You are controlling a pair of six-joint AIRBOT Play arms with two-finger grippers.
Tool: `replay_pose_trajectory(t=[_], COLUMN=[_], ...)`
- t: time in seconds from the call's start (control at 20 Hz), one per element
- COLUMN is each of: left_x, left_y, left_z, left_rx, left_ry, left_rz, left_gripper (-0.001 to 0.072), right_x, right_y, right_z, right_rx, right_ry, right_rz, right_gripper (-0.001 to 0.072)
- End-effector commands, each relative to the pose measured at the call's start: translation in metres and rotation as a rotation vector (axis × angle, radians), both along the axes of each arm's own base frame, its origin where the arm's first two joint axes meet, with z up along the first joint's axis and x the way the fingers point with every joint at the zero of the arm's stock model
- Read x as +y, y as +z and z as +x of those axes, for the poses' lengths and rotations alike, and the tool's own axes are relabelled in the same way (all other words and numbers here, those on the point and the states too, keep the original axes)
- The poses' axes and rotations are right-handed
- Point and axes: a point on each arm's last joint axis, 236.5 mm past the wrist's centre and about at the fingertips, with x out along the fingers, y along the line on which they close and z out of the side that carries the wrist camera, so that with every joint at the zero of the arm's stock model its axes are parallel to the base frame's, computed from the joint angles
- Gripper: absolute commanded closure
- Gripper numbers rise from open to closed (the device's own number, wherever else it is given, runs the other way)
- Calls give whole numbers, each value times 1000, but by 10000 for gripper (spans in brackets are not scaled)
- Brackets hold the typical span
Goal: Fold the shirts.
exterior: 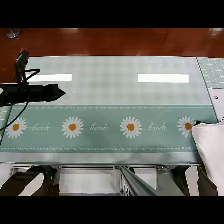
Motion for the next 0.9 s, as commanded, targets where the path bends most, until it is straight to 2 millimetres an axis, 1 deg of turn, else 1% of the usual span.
replay_pose_trajectory(t=[0.0,0.05,0.1,0.15,0.2,0.25,0.3,0.35,0.4,0.45,0.5,0.55,0.6,0.65,0.7,0.75,0.85], left_x=[-4,-4,-8,-14,-21,-30,-37,-37,-30,-18,-7,3,9,13,17,20,22], left_y=[2,15,37,60,83,103,114,110,93,66,31,-1,-28,-46,-54,-56,-55], left_z=[18,31,48,62,73,80,78,72,66,61,53,43,30,21,19,19,20], left_rx=[1,-25,-64,-104,-141,-184,-226,-224,-176,-97,1,85,156,200,215,217,215], left_ry=[-4,-8,-23,-48,-79,-121,-205,-242,-241,-209,-168,-140,-141,-135,-122,-113,-108], left_rz=[-7,-7,-8,-7,-7,3,47,92,146,190,215,232,242,243,242,242,241], left_gripper=[691,692,691,692,692,692,692,692,692,692,692,691,691,691,691,691,690], right_x=[2,26,66,110,152,195,232,266,286,292,290,285,282,277,273,270,265], right_y=[22,42,70,92,97,84,60,34,10,-15,-41,-66,-85,-102,-111,-117,-116], right_z=[99,159,222,270,299,319,328,334,340,345,350,352,351,350,350,348,340], right_rx=[-277,-462,-666,-809,-852,-821,-738,-645,-560,-465,-367,-285,-226,-183,-156,-134,-93], right_ry=[172,312,486,635,781,962,1111,1229,1302,1323,1311,1289,1271,1240,1220,1213,1212], right_rz=[83,154,234,290,304,271,221,159,75,-12,-77,-97,-86,-69,-62,-58,-56], right_gripper=[326,600,692,692,692,692,692,692,692,693,693,693,693,693,693,693,692])
